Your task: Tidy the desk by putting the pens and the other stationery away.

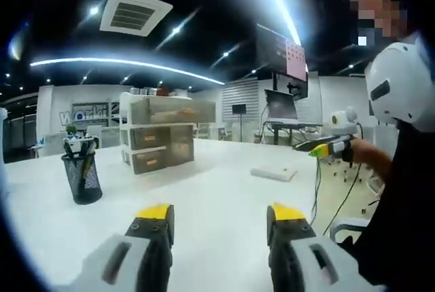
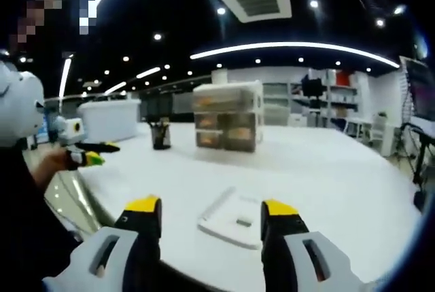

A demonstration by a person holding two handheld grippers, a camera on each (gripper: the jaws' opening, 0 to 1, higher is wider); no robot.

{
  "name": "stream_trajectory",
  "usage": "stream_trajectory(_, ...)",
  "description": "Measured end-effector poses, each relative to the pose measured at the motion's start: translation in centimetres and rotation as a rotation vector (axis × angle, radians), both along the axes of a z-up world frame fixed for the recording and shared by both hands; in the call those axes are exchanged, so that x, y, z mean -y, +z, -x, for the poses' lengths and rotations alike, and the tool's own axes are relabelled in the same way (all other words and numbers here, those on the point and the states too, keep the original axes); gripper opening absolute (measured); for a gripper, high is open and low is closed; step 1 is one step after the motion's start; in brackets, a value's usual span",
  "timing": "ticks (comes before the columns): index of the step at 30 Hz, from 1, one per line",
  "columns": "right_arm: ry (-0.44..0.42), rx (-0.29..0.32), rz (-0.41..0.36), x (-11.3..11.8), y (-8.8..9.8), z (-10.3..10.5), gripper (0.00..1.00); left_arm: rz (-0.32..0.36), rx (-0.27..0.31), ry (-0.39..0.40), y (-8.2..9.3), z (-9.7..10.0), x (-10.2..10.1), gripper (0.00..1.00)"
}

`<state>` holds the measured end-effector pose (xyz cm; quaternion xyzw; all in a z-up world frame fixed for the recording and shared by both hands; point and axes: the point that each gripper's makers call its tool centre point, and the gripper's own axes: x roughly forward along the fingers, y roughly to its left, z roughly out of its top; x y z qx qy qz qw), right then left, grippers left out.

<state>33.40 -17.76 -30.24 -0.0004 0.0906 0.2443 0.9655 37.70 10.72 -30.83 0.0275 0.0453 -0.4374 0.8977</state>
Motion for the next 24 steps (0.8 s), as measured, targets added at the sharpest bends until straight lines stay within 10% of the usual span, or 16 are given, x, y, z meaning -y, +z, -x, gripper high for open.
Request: stream_trajectory(24,-0.017,-0.061,0.059,2.1,-0.2,1.4,0.59,-0.103,-0.089,-0.176,-1.7,1.1,7.3,0.52)
